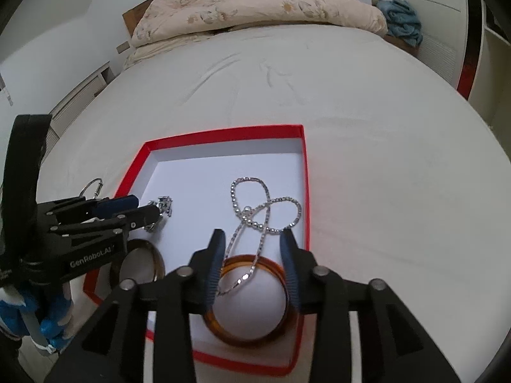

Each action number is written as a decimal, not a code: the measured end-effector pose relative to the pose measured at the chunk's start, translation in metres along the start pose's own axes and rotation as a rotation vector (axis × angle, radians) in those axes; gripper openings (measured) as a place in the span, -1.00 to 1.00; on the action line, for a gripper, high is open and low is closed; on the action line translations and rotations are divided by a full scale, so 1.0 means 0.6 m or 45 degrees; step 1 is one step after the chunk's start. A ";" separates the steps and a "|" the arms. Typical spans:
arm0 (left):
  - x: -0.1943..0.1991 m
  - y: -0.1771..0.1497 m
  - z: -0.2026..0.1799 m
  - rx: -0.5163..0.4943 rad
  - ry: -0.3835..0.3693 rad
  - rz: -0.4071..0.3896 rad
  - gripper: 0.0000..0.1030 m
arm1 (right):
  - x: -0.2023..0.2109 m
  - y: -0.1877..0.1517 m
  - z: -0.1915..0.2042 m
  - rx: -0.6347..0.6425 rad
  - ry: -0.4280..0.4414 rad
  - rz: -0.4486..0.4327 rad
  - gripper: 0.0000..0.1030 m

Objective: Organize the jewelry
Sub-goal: 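Open both grippers to drop the watch and necklace into the box, then withdraw both grippers from the box toward the silver rings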

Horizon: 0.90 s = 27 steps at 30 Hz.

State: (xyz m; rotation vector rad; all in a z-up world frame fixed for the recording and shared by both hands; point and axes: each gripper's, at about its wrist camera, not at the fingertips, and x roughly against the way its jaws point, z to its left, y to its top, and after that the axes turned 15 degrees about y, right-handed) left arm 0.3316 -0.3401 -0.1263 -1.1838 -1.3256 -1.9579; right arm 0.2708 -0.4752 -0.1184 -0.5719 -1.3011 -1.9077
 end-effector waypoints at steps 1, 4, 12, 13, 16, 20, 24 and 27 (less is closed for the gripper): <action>0.004 -0.003 0.005 0.006 -0.007 -0.001 -0.29 | 0.005 -0.001 0.003 0.000 -0.003 -0.003 -0.32; 0.024 -0.011 0.013 0.027 -0.029 -0.007 -0.28 | 0.025 -0.007 0.009 -0.011 -0.015 -0.011 -0.32; 0.092 -0.037 0.036 0.034 -0.042 -0.043 -0.28 | 0.077 -0.031 0.052 -0.010 -0.029 -0.013 -0.32; 0.101 -0.041 0.040 0.029 -0.039 -0.038 -0.26 | 0.083 -0.033 0.059 -0.007 -0.026 -0.016 -0.32; 0.133 -0.063 0.062 0.027 0.014 -0.059 -0.24 | 0.105 -0.044 0.086 0.000 -0.005 -0.035 -0.32; 0.171 -0.087 0.097 0.065 0.055 -0.071 -0.18 | 0.131 -0.059 0.127 0.008 0.019 -0.066 -0.31; 0.209 -0.123 0.145 0.104 0.116 -0.088 -0.09 | 0.151 -0.080 0.174 0.028 0.025 -0.084 -0.31; 0.232 -0.155 0.184 0.148 0.159 -0.090 -0.04 | 0.162 -0.097 0.206 0.038 0.031 -0.091 -0.24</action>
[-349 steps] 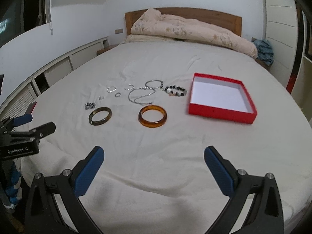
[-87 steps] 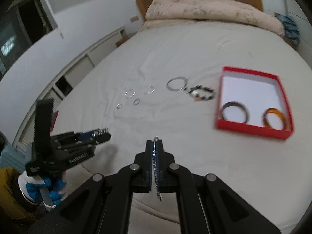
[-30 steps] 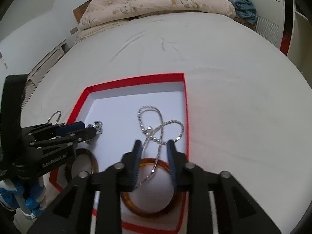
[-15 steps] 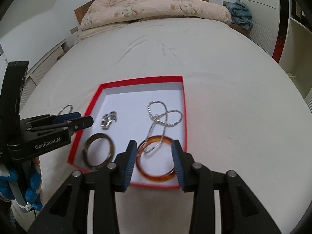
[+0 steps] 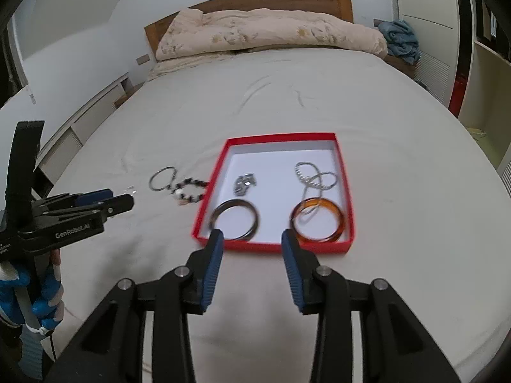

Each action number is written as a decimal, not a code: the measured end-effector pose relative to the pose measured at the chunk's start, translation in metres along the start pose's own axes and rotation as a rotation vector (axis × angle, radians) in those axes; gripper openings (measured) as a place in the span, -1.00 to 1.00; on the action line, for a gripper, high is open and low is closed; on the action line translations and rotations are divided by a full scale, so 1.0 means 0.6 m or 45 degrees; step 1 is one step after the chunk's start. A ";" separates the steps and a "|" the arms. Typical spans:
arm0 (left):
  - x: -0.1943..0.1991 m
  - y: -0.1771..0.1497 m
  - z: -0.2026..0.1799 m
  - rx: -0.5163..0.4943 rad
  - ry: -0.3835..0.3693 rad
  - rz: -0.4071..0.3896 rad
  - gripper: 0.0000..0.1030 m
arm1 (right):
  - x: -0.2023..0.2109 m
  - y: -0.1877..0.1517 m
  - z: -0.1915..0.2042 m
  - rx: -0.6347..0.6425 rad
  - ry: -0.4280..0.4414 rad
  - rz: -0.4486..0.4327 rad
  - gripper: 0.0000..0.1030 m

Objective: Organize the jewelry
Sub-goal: 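Withdraw both grippers from the box toward the silver rings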

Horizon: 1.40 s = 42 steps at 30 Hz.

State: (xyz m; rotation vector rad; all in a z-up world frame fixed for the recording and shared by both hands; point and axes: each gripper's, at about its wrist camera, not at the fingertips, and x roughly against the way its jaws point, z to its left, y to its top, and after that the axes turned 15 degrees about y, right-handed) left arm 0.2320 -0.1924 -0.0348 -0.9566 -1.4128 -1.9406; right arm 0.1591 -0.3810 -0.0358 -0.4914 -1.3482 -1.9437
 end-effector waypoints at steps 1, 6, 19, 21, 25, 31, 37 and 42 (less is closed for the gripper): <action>0.006 -0.008 0.013 0.012 0.016 -0.001 -0.02 | 0.003 -0.004 0.010 0.004 0.005 0.000 -0.18; 0.039 -0.059 0.084 0.062 0.083 -0.007 0.01 | 0.012 -0.030 0.073 0.048 0.035 0.008 -0.16; 0.060 -0.165 0.259 0.234 0.190 0.005 0.04 | -0.004 -0.074 0.191 0.134 0.055 0.016 -0.16; 0.051 -0.177 0.277 0.258 0.201 0.011 0.04 | -0.015 -0.075 0.201 0.146 0.061 0.024 -0.16; 0.018 -0.194 0.307 0.305 0.209 0.044 0.03 | -0.053 -0.079 0.209 0.151 0.086 0.044 -0.16; -0.032 -0.195 0.335 0.330 0.198 0.071 0.03 | -0.122 -0.079 0.218 0.168 0.111 0.091 -0.16; -0.081 -0.179 0.342 0.320 0.156 0.086 0.02 | -0.204 -0.071 0.232 0.199 0.182 0.166 -0.16; -0.135 -0.157 0.342 0.282 0.126 0.099 -0.12 | -0.281 -0.055 0.260 0.270 0.256 0.216 -0.16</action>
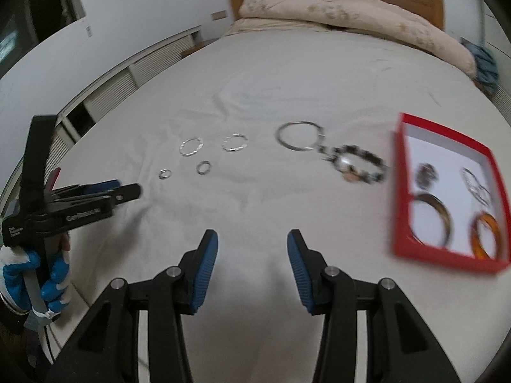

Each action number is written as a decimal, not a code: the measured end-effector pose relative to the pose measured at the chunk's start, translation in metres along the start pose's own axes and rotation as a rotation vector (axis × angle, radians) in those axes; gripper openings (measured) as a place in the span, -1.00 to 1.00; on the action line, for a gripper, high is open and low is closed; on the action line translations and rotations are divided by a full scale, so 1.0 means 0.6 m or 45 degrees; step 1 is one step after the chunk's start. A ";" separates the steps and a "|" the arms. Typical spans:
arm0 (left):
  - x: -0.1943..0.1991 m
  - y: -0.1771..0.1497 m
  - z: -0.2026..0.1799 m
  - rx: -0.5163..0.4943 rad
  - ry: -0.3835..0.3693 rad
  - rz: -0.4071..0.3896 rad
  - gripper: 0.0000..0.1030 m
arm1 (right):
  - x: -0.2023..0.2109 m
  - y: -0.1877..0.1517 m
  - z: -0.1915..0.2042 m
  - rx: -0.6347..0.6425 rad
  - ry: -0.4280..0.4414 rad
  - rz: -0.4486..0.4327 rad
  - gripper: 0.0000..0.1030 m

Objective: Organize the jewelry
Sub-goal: 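Withdraw both grippers from the box toward the silver rings, then grasp a silver stone ring with the left gripper while the right grasps a plain silver ring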

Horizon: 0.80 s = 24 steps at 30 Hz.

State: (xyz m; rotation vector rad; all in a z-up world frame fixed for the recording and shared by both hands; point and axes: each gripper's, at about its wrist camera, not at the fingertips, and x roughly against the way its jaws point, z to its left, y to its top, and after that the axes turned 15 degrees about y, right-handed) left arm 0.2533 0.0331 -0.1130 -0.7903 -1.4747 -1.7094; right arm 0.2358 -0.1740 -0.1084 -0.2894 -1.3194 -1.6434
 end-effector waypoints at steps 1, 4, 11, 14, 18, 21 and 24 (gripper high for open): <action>-0.010 0.004 -0.002 -0.008 -0.002 0.004 -0.16 | -0.013 0.005 0.002 0.008 0.010 0.006 -0.16; -0.040 0.018 -0.008 -0.031 -0.008 0.016 -0.21 | -0.054 0.021 0.003 0.031 0.044 0.029 -0.17; -0.074 0.031 -0.014 -0.111 -0.014 -0.022 -0.49 | -0.131 0.045 0.004 0.109 0.106 0.076 -0.17; -0.075 0.030 -0.008 -0.128 -0.035 -0.043 -0.68 | -0.155 0.052 0.006 0.148 0.134 0.094 -0.17; -0.073 0.029 0.001 -0.123 -0.042 -0.066 -0.68 | -0.180 0.060 0.012 0.187 0.163 0.108 -0.23; -0.071 0.027 0.011 -0.091 -0.054 -0.073 -0.68 | -0.195 0.068 0.014 0.199 0.172 0.102 -0.28; -0.072 0.027 0.017 -0.062 -0.066 -0.075 -0.68 | -0.209 0.080 0.015 0.207 0.180 0.097 -0.37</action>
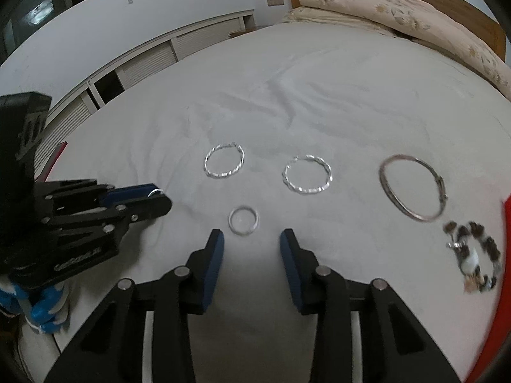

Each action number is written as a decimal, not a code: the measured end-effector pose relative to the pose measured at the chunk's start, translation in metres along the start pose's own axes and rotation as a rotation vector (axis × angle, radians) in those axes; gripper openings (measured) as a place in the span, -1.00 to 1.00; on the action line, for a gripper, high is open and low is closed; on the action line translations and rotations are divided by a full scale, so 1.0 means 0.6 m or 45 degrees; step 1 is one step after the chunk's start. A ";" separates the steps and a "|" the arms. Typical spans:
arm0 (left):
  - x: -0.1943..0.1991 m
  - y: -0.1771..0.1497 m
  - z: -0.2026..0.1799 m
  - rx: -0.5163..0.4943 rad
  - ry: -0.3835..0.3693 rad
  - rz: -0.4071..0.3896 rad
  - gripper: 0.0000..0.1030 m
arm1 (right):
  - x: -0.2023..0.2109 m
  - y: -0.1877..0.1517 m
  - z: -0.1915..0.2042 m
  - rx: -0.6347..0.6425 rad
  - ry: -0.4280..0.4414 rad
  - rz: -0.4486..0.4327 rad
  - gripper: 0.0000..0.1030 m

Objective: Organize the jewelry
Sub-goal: 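Grasp a silver stone ring with the left gripper while the right grasps a plain silver ring, then carry both rings over the red box with both grippers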

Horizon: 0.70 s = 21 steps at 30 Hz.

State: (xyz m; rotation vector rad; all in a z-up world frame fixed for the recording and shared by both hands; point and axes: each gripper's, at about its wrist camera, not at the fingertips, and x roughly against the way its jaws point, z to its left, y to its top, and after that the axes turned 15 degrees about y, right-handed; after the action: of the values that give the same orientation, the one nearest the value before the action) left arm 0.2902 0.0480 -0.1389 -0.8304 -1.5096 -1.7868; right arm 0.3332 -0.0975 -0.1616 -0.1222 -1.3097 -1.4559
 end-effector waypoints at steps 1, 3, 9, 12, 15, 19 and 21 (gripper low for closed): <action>0.000 -0.001 0.003 0.008 -0.004 -0.001 -0.68 | -0.004 0.003 0.000 0.001 0.004 0.000 -0.43; 0.001 -0.001 0.008 0.021 -0.007 -0.001 -0.68 | -0.010 0.005 0.000 0.011 0.008 0.006 -0.55; 0.009 -0.002 0.010 0.034 0.006 0.007 -0.68 | -0.021 0.010 0.005 0.045 0.005 0.028 -0.63; 0.017 -0.001 0.009 0.043 0.016 0.012 -0.68 | -0.011 0.010 0.009 0.029 0.017 0.017 -0.63; 0.029 -0.003 0.009 0.051 0.021 0.015 -0.68 | 0.006 0.002 0.020 0.021 0.025 0.006 -0.63; 0.054 -0.007 0.000 0.052 0.024 0.010 -0.68 | 0.040 -0.015 0.033 -0.019 0.032 -0.020 -0.63; 0.066 -0.009 -0.008 0.046 0.020 0.007 -0.68 | 0.069 -0.030 0.033 -0.048 0.023 -0.035 -0.63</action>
State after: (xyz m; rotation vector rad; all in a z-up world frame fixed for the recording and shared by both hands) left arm 0.2619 0.0409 -0.1108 -0.7998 -1.5239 -1.7529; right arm 0.2932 -0.1131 -0.1374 -0.1159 -1.2745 -1.5022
